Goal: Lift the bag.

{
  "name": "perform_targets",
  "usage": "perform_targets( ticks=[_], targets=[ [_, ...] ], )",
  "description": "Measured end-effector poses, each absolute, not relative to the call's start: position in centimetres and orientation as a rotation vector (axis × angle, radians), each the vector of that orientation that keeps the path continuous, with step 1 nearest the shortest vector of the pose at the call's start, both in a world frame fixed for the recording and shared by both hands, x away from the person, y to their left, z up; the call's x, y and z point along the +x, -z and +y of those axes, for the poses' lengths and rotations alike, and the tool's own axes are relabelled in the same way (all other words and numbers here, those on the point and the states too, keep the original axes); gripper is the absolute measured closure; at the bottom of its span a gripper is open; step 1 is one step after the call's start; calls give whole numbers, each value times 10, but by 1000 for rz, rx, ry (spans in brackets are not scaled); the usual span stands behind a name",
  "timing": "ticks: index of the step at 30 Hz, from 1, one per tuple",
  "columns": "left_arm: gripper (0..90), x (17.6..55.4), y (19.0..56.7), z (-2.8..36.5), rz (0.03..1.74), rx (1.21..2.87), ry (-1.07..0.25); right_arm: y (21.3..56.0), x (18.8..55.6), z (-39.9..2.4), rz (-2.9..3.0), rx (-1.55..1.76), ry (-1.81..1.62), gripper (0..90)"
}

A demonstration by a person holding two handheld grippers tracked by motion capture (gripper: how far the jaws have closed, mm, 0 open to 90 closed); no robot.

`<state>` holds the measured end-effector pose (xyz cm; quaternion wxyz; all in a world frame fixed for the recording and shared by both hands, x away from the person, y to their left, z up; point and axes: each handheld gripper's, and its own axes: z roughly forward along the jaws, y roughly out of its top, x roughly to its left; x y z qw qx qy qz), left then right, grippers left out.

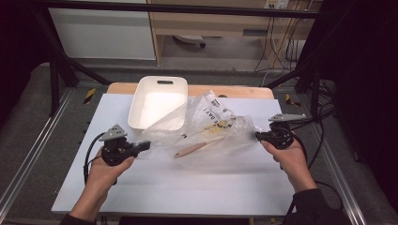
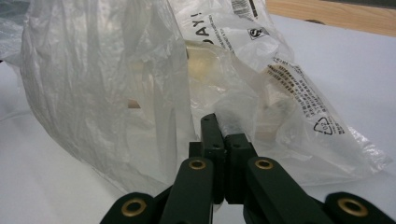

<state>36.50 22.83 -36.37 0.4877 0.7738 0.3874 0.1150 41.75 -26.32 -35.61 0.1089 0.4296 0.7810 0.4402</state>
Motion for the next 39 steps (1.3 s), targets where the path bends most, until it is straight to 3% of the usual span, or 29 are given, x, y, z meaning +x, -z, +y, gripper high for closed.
perform_targets(
  ticks=[19, 32, 39],
  targets=[
    [900, 327, 420, 239, 965, 1982, -116, 417, 357, -259, 2396, 1263, -1213, 900],
    [900, 323, 444, 222, 997, 2167, -243, 443, 343, -251, 2512, 1260, -1045, 900],
    [900, 315, 447, 213, 970, 2169, -168, 443, 338, -257, 2482, 1283, -1005, 900]
  ],
)
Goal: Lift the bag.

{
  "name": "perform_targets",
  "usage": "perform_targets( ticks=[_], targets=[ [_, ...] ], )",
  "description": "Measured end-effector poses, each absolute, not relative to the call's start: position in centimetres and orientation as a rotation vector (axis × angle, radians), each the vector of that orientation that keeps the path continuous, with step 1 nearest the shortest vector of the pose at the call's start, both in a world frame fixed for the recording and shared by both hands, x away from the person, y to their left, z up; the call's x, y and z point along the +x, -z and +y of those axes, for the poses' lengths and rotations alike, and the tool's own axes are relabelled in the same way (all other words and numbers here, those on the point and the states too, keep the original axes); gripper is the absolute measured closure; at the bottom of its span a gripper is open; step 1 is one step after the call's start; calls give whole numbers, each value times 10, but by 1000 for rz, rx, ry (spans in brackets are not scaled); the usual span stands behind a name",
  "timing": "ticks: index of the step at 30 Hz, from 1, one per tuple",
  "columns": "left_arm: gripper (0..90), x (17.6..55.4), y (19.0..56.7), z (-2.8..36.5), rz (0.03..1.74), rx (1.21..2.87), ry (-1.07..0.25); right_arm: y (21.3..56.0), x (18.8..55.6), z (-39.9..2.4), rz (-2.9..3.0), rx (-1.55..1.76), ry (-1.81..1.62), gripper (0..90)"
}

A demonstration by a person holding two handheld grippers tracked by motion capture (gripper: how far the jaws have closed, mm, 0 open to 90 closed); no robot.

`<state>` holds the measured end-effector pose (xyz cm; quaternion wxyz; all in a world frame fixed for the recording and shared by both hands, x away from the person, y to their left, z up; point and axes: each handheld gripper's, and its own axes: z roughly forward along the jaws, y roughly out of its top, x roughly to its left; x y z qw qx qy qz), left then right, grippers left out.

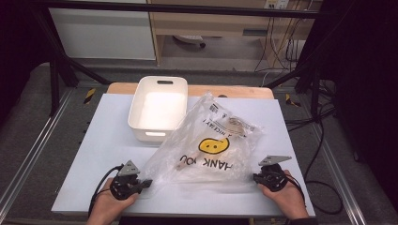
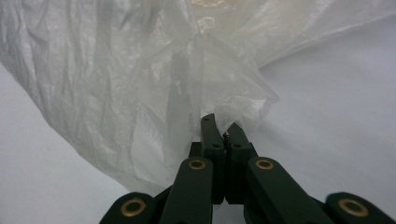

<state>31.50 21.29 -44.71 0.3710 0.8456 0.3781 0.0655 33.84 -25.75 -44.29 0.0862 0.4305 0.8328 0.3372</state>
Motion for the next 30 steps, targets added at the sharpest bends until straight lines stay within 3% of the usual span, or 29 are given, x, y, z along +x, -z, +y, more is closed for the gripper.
perform_targets(
  ticks=[10, 13, 19, 22, 26, 30],
  targets=[
    [807, 303, 448, 195, 915, 2186, -207, 443, 336, -278, 2401, 1369, -982, 900],
    [698, 304, 444, 199, 941, 2144, -254, 443, 337, -276, 2406, 1356, -976, 900],
    [340, 306, 438, 207, 1023, 2060, -338, 444, 337, -277, 2410, 1354, -977, 893],
    [210, 306, 434, 212, 1048, 2006, -362, 444, 336, -277, 2407, 1351, -977, 887],
    [134, 308, 427, 222, 1061, 1925, -372, 445, 336, -277, 2418, 1330, -974, 850],
    [99, 311, 424, 225, 1066, 1848, -358, 445, 336, -275, 2418, 1317, -998, 716]
  ],
)
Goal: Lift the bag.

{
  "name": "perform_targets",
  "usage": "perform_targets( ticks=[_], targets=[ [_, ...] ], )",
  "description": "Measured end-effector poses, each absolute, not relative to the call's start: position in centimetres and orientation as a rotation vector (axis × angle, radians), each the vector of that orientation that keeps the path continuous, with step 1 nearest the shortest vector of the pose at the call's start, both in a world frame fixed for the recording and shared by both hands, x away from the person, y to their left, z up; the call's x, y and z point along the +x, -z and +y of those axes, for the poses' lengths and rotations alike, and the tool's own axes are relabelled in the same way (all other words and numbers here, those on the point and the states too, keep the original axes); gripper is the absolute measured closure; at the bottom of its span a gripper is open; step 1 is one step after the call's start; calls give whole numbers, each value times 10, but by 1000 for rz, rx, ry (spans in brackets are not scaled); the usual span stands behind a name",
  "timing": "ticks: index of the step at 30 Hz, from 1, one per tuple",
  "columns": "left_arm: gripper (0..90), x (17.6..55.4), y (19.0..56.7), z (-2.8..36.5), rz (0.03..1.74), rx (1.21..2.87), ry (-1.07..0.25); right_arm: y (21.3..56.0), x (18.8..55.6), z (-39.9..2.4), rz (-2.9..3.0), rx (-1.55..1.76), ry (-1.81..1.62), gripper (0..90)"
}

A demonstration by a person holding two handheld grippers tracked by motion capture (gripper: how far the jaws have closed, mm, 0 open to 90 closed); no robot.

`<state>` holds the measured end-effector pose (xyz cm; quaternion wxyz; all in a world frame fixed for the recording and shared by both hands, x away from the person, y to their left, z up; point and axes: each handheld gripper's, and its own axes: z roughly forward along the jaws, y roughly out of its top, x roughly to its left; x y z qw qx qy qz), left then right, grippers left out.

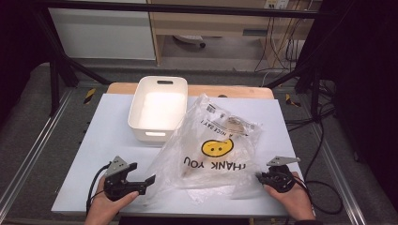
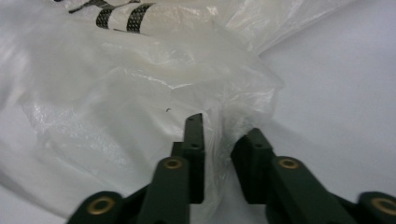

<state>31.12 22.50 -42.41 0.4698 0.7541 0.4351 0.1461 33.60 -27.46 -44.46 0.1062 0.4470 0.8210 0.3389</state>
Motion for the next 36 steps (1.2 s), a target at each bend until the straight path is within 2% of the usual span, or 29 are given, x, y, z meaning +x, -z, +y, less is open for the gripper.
perform_targets(
  ticks=[5, 15, 18, 36],
  targets=[
    [93, 313, 423, 224, 1063, 1853, -389, 443, 336, -271, 2394, 1300, -1033, 513],
    [93, 314, 419, 232, 1068, 1809, -471, 438, 338, -270, 2301, 1287, -1078, 195],
    [95, 315, 418, 236, 1072, 1798, -487, 437, 339, -272, 2277, 1303, -1084, 154],
    [82, 319, 410, 267, 1110, 1708, -545, 412, 335, -286, 2017, 1274, -1300, 43]
  ],
)
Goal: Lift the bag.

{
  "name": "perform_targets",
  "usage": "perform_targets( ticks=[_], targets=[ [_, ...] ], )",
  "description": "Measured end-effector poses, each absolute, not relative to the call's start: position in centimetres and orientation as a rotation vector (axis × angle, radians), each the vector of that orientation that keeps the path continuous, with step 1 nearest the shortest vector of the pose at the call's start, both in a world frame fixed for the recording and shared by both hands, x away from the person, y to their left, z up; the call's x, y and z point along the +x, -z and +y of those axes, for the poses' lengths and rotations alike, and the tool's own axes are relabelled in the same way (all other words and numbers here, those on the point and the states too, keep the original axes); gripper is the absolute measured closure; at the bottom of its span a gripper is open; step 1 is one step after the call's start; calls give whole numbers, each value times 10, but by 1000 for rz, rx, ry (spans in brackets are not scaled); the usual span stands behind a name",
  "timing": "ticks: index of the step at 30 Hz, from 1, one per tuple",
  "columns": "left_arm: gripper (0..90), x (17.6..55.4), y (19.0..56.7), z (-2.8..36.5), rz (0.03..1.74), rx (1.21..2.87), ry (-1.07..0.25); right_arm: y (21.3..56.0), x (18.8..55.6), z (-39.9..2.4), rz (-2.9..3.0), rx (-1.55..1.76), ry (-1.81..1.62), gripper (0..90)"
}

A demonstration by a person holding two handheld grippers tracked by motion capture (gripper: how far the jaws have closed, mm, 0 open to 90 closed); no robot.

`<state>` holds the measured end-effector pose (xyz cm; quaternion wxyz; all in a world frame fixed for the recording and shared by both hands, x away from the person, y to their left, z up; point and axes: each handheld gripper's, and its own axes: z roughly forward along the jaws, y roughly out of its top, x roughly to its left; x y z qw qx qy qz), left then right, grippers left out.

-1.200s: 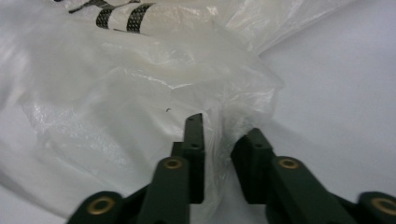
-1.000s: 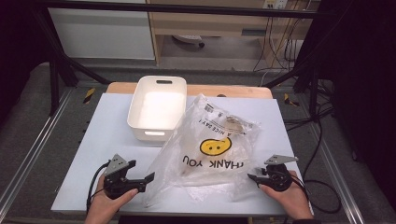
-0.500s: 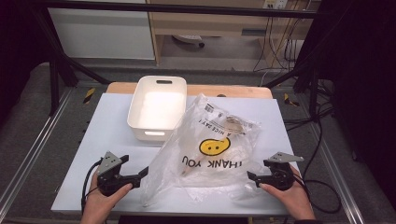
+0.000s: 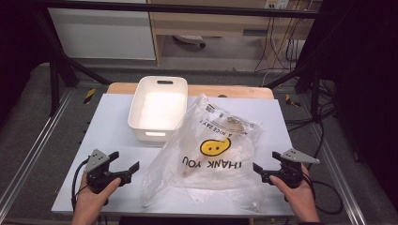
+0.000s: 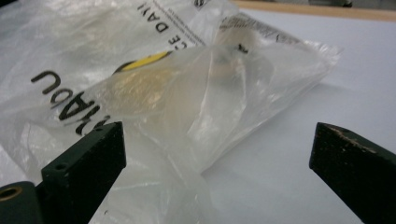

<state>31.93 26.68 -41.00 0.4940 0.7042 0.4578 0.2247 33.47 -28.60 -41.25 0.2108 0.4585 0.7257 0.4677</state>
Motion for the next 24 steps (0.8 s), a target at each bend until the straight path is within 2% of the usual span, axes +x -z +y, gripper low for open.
perform_targets(
  ticks=[9, 15, 24],
  targets=[
    [83, 322, 410, 289, 1156, 1663, -552, 411, 336, -306, 1882, 1324, -1301, 37],
    [85, 325, 413, 306, 1196, 1644, -551, 420, 340, -317, 1889, 1385, -1221, 76],
    [84, 340, 427, 319, 1272, 1738, -582, 446, 352, -326, 1947, 1473, -1054, 89]
  ],
)
